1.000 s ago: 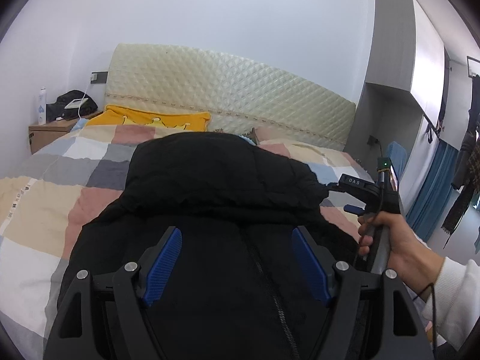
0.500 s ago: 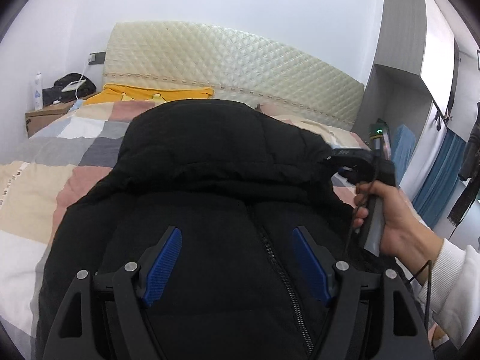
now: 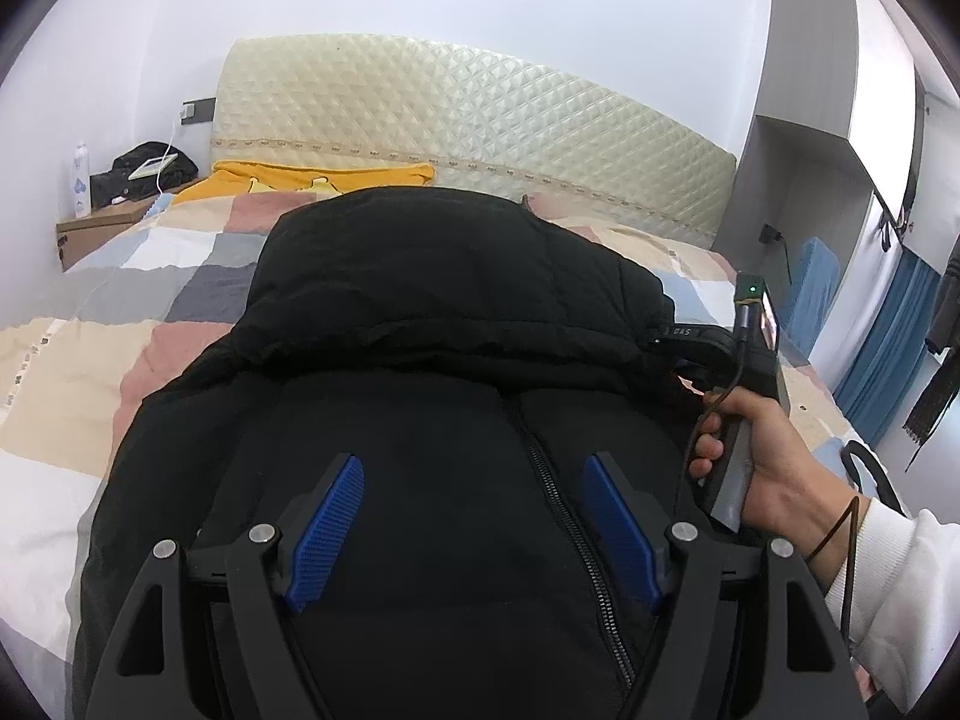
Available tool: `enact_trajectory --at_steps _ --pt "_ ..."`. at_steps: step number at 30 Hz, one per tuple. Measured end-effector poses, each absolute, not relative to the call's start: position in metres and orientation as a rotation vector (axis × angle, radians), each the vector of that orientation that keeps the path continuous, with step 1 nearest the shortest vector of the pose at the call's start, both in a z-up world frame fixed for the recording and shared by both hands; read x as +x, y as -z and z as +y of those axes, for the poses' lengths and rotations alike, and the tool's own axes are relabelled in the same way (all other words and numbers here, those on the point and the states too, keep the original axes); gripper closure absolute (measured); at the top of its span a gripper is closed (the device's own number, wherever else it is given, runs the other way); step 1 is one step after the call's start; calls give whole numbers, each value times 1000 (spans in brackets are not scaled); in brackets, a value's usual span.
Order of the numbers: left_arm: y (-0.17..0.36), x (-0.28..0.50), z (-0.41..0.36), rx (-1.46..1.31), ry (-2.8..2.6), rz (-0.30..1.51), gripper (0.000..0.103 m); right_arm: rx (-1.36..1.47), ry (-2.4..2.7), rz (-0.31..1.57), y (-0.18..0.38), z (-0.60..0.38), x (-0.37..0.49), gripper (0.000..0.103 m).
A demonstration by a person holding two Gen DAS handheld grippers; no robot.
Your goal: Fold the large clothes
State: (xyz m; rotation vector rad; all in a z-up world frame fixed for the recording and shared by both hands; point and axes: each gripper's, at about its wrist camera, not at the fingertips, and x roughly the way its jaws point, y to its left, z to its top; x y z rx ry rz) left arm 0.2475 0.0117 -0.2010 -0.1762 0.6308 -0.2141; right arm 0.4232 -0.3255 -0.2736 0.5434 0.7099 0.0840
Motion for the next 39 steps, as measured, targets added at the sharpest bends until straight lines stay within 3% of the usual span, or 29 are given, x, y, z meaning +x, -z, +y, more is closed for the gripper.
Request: enact_trajectory --at_steps 5,6,7,9,24,39 --pt "201 249 14 -198 210 637 27 414 -46 702 255 -316 416 81" --pt "200 248 14 -201 209 634 27 392 -47 708 251 -314 415 73" --pt "199 250 15 -200 205 631 27 368 -62 717 245 -311 411 58" --pt "197 248 15 -199 202 620 27 324 -76 702 232 -306 398 45" --pt "174 201 -12 -74 198 520 27 128 -123 566 144 -271 246 45" --pt "167 166 -25 -32 254 513 27 66 -217 575 143 -265 143 45"
